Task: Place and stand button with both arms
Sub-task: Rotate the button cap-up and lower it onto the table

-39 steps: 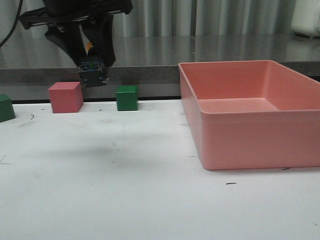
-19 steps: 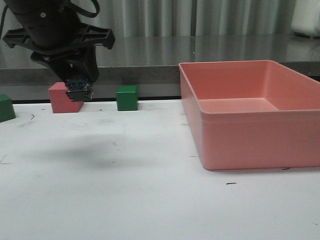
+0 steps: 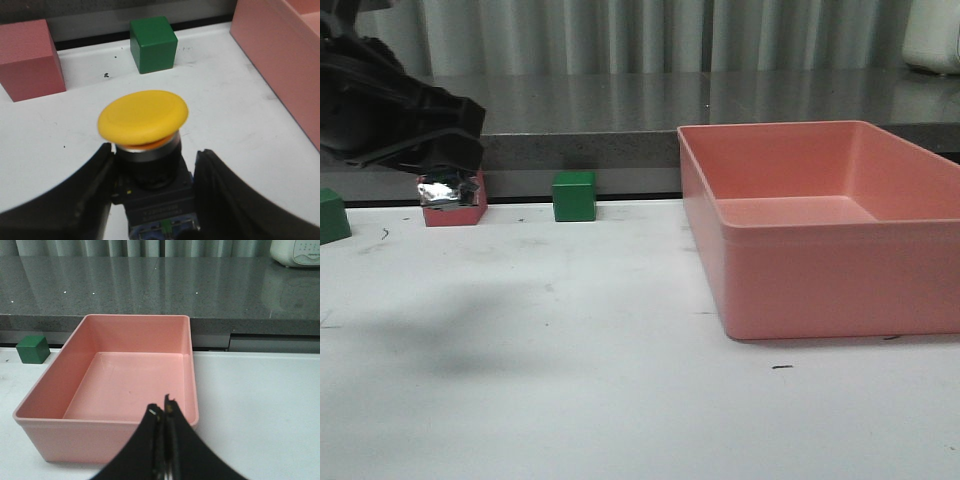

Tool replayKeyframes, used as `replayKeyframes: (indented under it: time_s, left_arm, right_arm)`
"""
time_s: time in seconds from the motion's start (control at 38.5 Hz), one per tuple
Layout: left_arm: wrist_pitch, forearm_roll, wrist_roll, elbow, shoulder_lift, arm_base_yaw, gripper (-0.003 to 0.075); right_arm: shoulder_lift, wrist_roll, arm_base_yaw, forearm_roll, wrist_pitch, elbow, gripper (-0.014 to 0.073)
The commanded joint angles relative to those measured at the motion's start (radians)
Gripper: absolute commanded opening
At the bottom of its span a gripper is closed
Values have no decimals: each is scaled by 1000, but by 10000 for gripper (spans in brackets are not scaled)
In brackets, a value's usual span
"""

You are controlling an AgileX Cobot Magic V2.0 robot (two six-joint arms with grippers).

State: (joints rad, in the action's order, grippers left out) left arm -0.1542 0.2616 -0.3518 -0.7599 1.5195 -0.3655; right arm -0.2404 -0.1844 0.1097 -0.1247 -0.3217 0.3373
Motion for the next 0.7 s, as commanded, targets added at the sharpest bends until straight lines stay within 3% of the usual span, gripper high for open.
replayKeyframes:
  time_s: [0.0,0.18,0.39,0.67]
  left_arm:
    - [-243,2,41,64,-71,27,112]
    - [-571,-6,182,227,-76,47,112]
    - [-856,-177,383,349,-12,47,116]
    - [-1206,-197,392,372,268,47,116]
  right_arm:
    - [-7,8,-6,-17,88,29,-70]
    - [-7,8,-6,-17,88,29,-70]
    - [-7,8,-6,-17,87,29,-70]
    - [-7,8,-6,-17,87,29,-70]
